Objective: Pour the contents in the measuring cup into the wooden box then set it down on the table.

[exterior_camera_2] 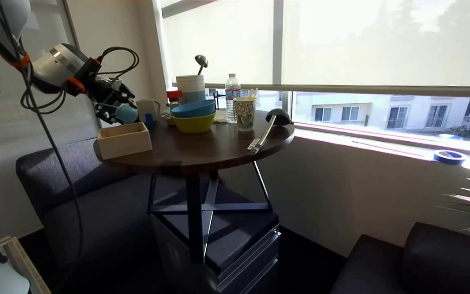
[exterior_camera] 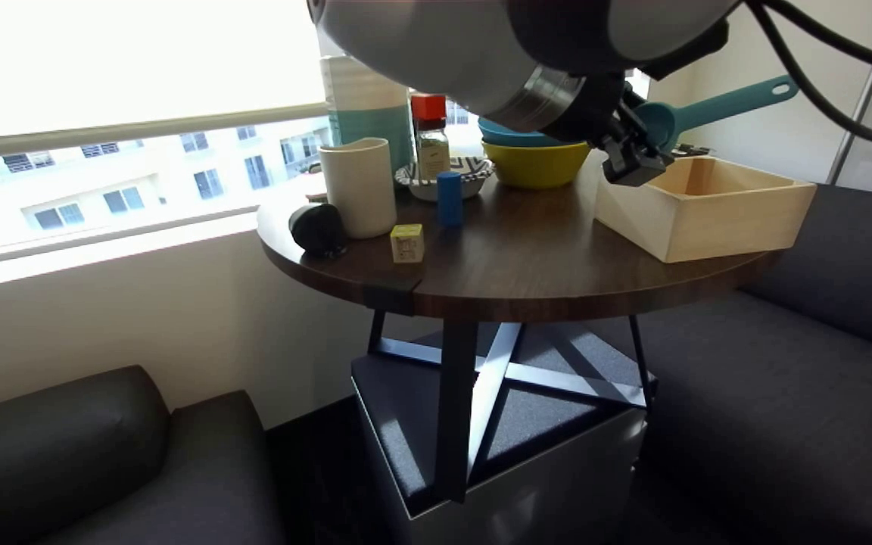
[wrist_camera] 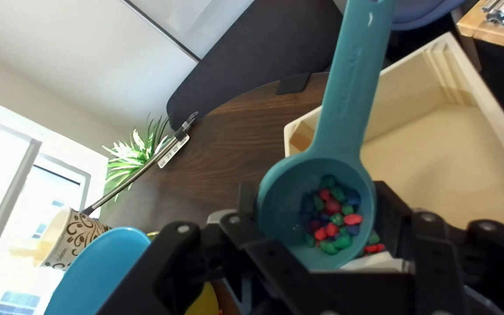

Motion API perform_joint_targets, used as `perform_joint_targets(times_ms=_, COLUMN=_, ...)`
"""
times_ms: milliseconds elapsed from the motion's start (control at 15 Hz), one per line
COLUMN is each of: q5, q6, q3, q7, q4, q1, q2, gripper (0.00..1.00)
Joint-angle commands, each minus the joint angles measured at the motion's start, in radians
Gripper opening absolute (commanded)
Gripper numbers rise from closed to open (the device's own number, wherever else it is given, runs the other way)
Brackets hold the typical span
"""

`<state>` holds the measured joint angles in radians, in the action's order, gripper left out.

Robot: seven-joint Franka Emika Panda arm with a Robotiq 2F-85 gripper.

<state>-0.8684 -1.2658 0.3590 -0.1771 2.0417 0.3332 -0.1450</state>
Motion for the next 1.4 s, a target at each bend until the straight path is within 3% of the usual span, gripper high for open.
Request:
perform_joint_targets(times_ms=0, q5=-0.045, q6=0.076, q3=-0.012, q7=-0.018, q4=-0.112, q1=0.029, q2=-0.097, gripper=0.41)
perform_joint_targets(times_ms=600, q5=-0.022, q6=0.061, q3=-0.021, q7=0.023, q4=-0.193, q1=0.028, q2=-0.137, gripper=0.41)
perform_joint_targets(times_ms=667, q5=0.000, q6=-0.011, q3=-0.018, q7=0.100, q4=-0.006, q1=-0.023, q2=0.085, gripper=0.41)
perform_joint_targets(times_ms=800, q5=-0.006, q6=0.005, q3=-0.025, q7=0.141, q4=0.014, q1=-0.032, q2=0.130, gripper=0.41)
perform_joint_targets(times_ms=1000, q5=0.005, q6=-0.008, q3=-0.054, q7=0.228, q4=0.080, q1=-0.055, q2=0.294, gripper=0.41)
perform_joint_targets(times_ms=1333, q5=0.052, q6=-0.056, q3=-0.112, q7=0.328, q4=0.126, q1=-0.041, q2=0.444, gripper=0.41)
